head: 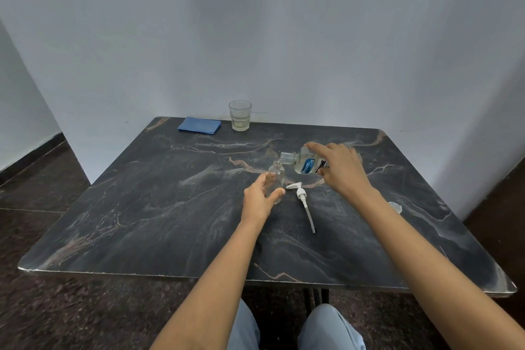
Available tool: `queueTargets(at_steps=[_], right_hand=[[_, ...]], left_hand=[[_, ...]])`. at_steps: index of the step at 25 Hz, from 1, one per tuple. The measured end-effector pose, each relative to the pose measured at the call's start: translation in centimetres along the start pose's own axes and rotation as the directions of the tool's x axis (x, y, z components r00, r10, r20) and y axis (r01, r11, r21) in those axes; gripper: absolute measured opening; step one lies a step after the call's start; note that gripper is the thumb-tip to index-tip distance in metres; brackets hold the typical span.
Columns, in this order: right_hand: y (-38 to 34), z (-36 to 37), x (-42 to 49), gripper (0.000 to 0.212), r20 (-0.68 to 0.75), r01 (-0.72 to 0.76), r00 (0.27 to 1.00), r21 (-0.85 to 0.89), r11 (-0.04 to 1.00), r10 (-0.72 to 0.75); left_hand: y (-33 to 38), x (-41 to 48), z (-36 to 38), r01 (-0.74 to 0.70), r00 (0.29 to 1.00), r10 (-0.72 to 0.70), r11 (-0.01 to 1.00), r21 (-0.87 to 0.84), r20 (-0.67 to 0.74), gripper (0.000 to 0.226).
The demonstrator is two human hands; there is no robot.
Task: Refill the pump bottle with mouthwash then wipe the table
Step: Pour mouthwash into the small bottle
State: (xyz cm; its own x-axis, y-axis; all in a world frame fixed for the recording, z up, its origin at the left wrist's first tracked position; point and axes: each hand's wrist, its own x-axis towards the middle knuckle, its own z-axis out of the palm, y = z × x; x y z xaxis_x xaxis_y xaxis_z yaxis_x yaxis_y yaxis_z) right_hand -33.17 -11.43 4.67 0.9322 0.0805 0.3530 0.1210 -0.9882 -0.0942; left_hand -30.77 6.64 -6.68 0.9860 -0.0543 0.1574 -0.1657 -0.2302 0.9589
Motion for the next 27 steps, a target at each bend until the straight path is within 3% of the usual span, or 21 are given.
queueTargets(at_steps=[27], right_hand=[[-0.37, -0.55, 0.04, 0.061, 0.015, 0.001, 1.000, -0.038, 0.999, 0.000]], left_hand=[[0.13, 0.00, 0.11, 0.012, 1.000, -0.012, 1.000, -0.008, 0.002, 0.048]])
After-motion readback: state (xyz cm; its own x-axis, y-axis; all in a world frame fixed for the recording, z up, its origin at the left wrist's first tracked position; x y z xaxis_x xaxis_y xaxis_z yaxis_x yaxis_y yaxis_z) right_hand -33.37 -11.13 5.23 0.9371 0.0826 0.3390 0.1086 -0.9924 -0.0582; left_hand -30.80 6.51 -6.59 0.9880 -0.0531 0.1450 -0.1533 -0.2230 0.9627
